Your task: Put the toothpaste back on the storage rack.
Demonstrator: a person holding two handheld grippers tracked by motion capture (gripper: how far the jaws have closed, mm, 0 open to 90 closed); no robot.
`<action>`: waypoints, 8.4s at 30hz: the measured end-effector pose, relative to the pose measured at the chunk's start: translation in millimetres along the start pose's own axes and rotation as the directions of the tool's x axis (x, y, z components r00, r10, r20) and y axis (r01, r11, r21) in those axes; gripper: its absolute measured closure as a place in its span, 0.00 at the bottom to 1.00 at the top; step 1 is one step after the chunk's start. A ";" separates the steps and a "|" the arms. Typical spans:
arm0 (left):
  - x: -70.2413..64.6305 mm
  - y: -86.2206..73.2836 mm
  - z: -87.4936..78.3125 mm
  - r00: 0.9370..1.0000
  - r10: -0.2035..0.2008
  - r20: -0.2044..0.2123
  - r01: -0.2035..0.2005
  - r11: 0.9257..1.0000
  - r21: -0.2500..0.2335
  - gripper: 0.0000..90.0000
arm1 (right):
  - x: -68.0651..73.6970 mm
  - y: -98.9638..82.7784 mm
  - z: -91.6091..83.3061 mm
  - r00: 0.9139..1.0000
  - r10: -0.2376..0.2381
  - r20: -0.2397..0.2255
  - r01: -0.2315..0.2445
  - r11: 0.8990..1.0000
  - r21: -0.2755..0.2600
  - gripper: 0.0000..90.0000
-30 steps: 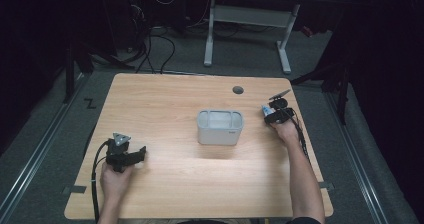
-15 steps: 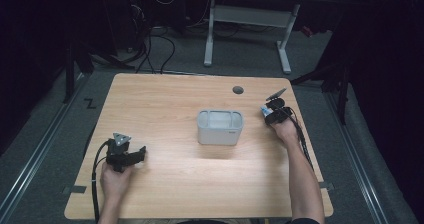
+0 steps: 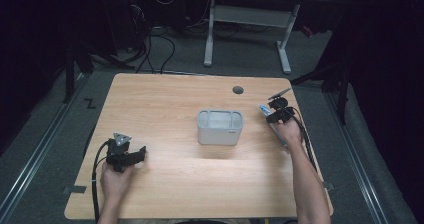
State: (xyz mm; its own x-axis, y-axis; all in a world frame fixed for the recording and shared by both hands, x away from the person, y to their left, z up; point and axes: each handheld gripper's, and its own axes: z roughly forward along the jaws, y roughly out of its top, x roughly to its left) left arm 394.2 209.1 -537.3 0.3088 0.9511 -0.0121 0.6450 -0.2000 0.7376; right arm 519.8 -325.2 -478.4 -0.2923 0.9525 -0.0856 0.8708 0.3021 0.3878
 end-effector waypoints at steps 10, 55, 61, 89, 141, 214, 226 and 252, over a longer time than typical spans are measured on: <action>-0.1 0.2 0.2 1.000 -0.002 0.002 0.002 1.000 -0.001 0.27 | 7.2 -9.6 -22.7 0.997 -0.035 -0.071 0.030 0.997 -0.070 0.80; -0.1 0.1 -0.1 1.000 0.004 0.008 -0.004 1.000 0.001 0.27 | 69.3 -28.5 -108.5 0.937 -0.234 -0.260 0.121 0.914 -0.386 0.79; -0.1 0.1 -0.1 1.000 0.005 0.008 -0.005 1.000 0.001 0.27 | 69.1 -29.2 -110.2 0.935 -0.229 -0.270 0.109 0.912 -0.395 0.79; -0.1 0.0 0.0 1.000 0.003 0.009 -0.003 1.000 -0.001 0.27 | 92.8 -12.3 -148.6 0.905 -0.302 -0.300 0.120 0.857 -0.501 0.79; 0.0 0.0 0.1 1.000 0.002 0.010 -0.002 1.000 -0.002 0.27 | 154.2 65.0 -120.8 0.880 -0.316 -0.355 0.030 0.782 -0.622 0.78; 1.2 -0.1 -0.5 1.000 -0.004 0.018 0.004 1.000 -0.002 0.27 | 153.2 34.0 -84.6 0.910 -0.339 -0.238 0.173 0.833 -0.526 0.77; 1.8 -0.3 -0.5 1.000 -0.012 0.021 0.012 1.000 -0.006 0.27 | 151.4 25.8 -85.8 0.909 -0.337 -0.244 0.163 0.828 -0.536 0.77; 1.8 -0.3 -0.6 1.000 -0.013 0.021 0.013 1.000 -0.007 0.27 | 151.3 16.7 -75.1 0.914 -0.333 -0.231 0.174 0.838 -0.517 0.77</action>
State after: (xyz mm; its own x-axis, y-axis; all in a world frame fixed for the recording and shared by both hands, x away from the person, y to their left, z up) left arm 394.2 211.0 -537.1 0.3149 0.9484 -0.0360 0.6443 -0.1858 0.7418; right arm 460.5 -179.0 -415.9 -0.6483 0.7614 0.0052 0.4747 0.3988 0.7846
